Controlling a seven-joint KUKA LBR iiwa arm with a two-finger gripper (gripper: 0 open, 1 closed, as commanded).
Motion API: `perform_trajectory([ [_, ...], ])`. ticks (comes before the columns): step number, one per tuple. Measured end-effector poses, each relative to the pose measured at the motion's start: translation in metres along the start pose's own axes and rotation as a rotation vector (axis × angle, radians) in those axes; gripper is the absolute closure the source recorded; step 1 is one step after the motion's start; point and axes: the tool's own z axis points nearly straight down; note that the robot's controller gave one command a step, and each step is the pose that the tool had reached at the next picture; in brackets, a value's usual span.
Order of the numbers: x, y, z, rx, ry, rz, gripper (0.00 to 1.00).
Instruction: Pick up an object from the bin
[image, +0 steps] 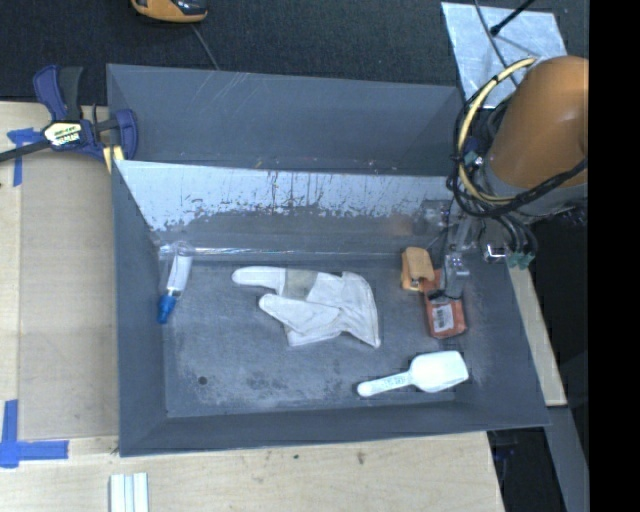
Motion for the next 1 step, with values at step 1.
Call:
perform_trajectory([
  [1,-0.0012,0.0004,-0.0051,0.001,-0.008,-0.002,0.00],
])
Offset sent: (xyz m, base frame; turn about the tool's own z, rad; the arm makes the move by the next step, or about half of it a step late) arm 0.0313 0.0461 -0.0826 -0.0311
